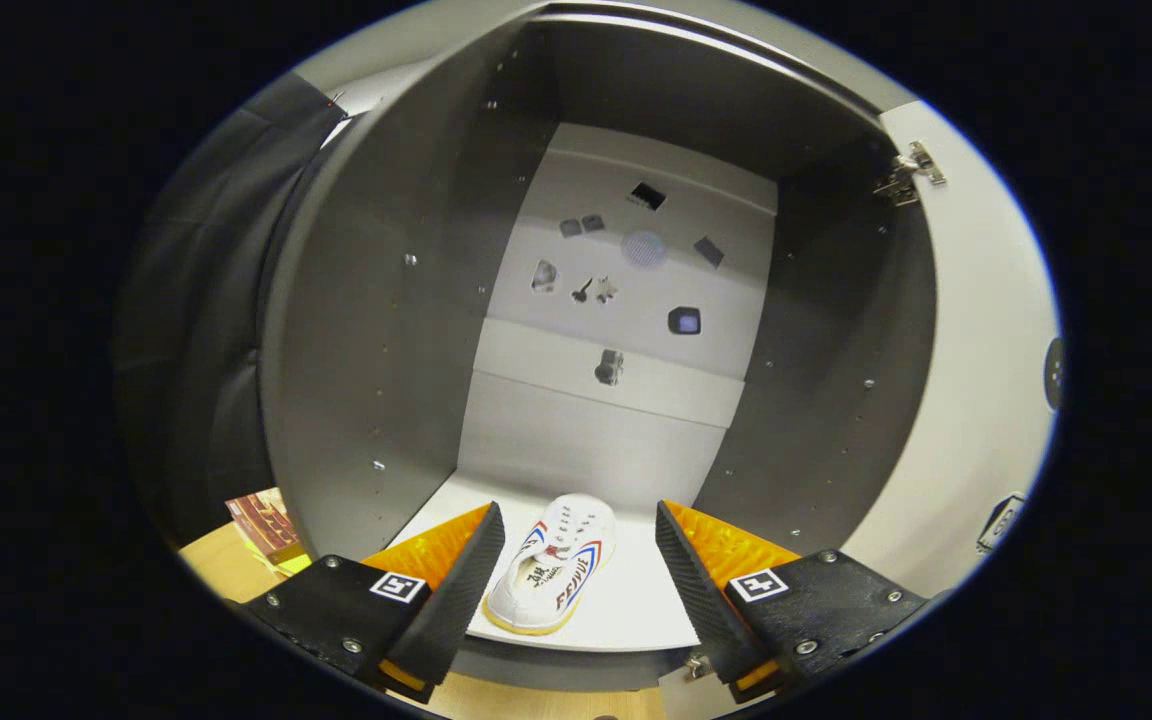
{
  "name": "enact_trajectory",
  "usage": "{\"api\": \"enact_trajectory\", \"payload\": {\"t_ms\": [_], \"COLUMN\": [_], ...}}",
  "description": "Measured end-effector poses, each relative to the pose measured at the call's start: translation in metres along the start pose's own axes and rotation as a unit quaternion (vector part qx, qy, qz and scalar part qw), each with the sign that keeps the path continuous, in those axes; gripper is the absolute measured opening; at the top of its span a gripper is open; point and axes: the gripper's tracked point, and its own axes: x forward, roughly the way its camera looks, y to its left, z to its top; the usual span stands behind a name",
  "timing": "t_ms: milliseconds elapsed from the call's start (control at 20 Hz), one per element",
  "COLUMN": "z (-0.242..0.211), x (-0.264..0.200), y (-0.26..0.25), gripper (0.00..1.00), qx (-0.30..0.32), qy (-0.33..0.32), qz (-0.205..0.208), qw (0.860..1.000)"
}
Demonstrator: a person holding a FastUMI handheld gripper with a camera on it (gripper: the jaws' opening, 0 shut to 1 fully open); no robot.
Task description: Open the shoe cabinet door, grab the shoes and put them into the shoe cabinet, then close the shoe cabinet door.
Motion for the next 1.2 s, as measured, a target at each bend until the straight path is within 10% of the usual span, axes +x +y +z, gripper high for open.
{"api": "enact_trajectory", "payload": {"t_ms": [1200], "z": [0.024], "x": [-0.312], "y": [-0.08], "gripper": [0.95], "qx": [0.106], "qy": [-0.047], "qz": [0.04], "qw": [0.992]}}
